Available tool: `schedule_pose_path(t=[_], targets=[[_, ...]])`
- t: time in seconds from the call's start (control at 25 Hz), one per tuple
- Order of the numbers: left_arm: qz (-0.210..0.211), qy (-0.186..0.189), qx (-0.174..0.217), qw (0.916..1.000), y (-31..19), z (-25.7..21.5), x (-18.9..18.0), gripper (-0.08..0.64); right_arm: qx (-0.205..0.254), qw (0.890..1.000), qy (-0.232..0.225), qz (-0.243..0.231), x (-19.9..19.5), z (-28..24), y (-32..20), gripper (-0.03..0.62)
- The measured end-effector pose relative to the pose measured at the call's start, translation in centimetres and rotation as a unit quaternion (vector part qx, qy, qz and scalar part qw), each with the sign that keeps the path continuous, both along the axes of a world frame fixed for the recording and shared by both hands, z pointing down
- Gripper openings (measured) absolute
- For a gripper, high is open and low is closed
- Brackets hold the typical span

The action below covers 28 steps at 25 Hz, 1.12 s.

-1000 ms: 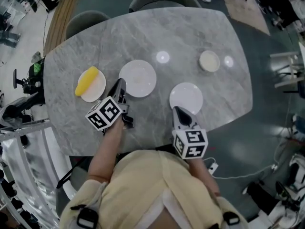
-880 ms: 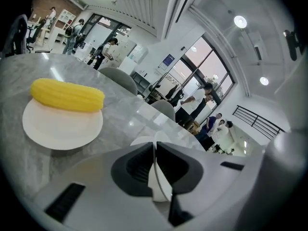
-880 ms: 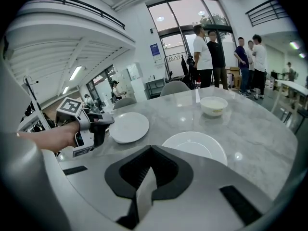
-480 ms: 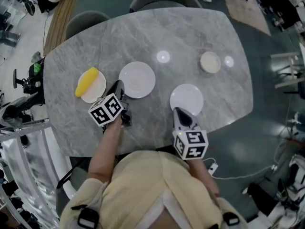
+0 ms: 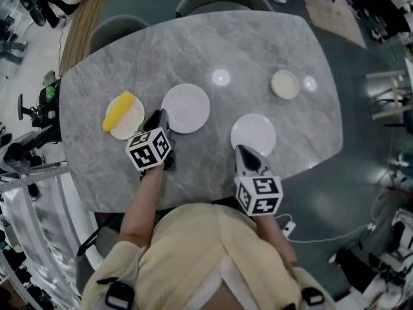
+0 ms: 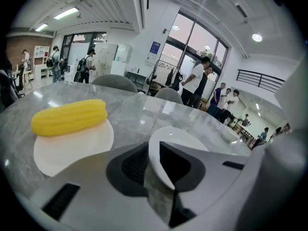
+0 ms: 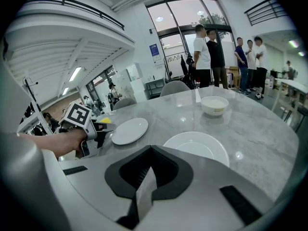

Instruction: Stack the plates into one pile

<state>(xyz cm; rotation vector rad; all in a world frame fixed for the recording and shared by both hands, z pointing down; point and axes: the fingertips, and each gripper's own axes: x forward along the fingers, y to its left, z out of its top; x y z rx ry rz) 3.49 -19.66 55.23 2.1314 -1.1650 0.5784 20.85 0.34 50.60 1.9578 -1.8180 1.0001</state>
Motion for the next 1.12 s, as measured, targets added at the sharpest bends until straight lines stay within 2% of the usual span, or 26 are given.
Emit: schedule_pose_path(t=[0.16, 0.28, 0.4, 0.6, 0.68, 0.88, 1.12], targets=[[0.016, -0.012, 0.034, 0.9992, 0.0, -1.4, 0.0, 0.057, 0.005, 1.0, 0.002, 0.003, 0.0, -0.2, 0.1, 0.003], [0.046, -0.022, 0.075, 0.9959, 0.5, -3.4, 0.4, 0.057, 0.017, 1.0, -0.001, 0.006, 0.0, -0.8, 0.2, 0.003], [0.087, -0.023, 0.115, 0.9893, 1.7, -5.8, 1.4, 0.057, 0.028, 1.0, -0.006, 0.007, 0.0, -1.7, 0.3, 0.003], [0.155, -0.017, 0.16, 0.9748, 4.9, -9.5, 2.9, 0.057, 0.046, 0.999, -0.01, 0.003, 0.2, -3.4, 0.9, 0.003], [0.174, -0.01, 0.167, 0.9704, 6.3, -10.5, 3.3, 0.057, 0.052, 0.999, -0.006, 0.004, 0.4, -4.0, 1.4, 0.003], [0.201, 0.02, 0.155, 0.967, 9.2, -12.0, 4.0, 0.057, 0.069, 0.997, -0.004, 0.016, 1.2, -5.8, 2.9, 0.003], [0.237, 0.046, 0.153, 0.9581, 11.7, -13.3, 5.3, 0.057, 0.085, 0.995, -0.01, 0.042, 2.0, -7.3, 4.1, 0.005]])
